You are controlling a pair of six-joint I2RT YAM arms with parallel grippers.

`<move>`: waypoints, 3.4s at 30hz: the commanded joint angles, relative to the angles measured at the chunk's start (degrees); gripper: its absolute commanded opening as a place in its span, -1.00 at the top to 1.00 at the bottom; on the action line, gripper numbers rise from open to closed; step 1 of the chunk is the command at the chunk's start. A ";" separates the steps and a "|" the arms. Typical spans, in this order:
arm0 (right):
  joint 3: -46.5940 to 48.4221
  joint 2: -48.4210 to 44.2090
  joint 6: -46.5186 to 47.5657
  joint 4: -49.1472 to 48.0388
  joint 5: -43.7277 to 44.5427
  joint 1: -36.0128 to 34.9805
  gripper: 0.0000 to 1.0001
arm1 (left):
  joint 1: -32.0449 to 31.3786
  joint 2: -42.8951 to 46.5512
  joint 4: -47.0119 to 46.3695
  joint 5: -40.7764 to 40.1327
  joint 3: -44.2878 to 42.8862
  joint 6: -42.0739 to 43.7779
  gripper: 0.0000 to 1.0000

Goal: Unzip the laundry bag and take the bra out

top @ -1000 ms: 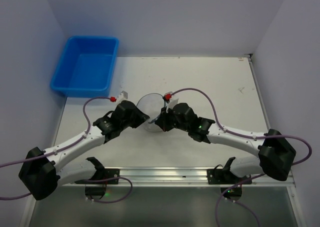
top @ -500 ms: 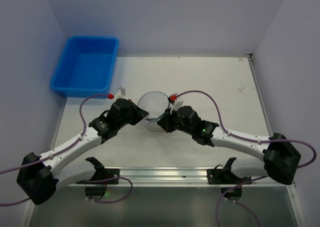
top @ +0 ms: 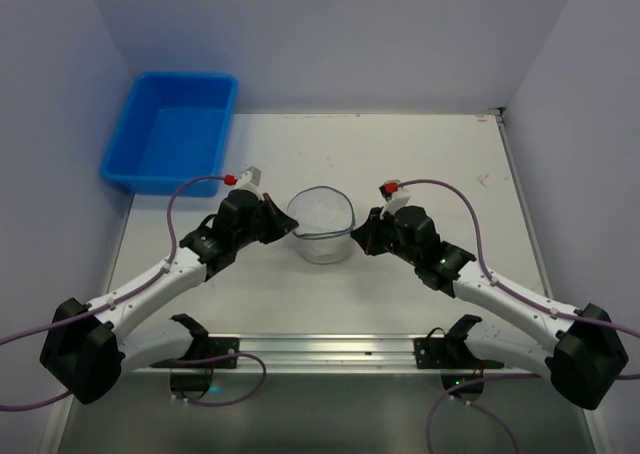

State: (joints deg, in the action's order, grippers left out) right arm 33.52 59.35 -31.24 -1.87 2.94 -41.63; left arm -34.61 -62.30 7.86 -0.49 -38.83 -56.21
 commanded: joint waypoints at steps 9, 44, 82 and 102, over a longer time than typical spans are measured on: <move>4.18 4.71 -3.03 2.22 -6.11 -3.36 1.00 | 5.17 -18.19 -2.58 -1.71 -20.73 16.39 0.96; 3.50 9.67 -4.62 -4.74 1.72 -6.19 1.00 | -4.06 -10.21 -1.54 -7.86 -5.64 -8.40 1.00; 14.74 21.33 -8.22 -7.80 -6.10 -6.80 1.00 | -0.27 -10.03 -4.07 4.89 -7.58 -1.36 -0.63; 1.65 5.17 0.05 7.32 -5.22 3.28 1.00 | 2.61 -8.19 3.12 -0.65 -4.68 2.67 1.00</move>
State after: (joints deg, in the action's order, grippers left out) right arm 38.54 69.21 -33.12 0.32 -2.55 -44.42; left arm -33.89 -73.93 7.81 2.28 -44.88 -57.10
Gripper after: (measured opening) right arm 0.011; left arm 0.018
